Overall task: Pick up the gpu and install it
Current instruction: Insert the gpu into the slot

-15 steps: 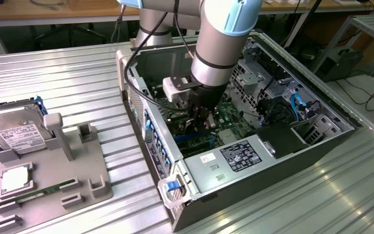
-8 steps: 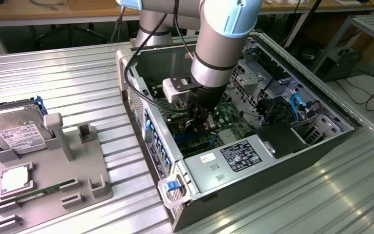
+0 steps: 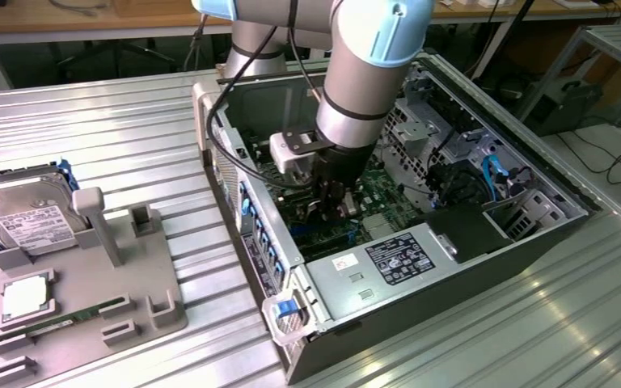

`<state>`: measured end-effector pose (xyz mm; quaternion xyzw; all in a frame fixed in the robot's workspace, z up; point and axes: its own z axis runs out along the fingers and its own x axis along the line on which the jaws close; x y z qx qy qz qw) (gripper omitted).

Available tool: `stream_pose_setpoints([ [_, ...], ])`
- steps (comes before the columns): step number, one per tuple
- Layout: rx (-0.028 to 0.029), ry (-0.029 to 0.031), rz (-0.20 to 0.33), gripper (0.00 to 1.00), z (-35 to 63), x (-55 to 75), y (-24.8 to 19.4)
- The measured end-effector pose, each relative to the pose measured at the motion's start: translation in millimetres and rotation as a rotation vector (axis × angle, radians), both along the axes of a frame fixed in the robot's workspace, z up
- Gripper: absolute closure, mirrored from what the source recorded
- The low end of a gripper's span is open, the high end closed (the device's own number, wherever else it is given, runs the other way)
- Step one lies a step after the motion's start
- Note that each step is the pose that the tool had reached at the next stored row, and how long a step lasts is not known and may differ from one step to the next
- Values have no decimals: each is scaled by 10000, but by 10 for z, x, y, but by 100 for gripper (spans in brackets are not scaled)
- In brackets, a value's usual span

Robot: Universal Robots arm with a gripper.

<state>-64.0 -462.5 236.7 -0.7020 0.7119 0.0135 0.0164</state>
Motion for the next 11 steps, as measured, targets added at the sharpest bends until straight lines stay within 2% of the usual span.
stream_pose_setpoints([
  [11,8,22,0,72,-35,0,0],
])
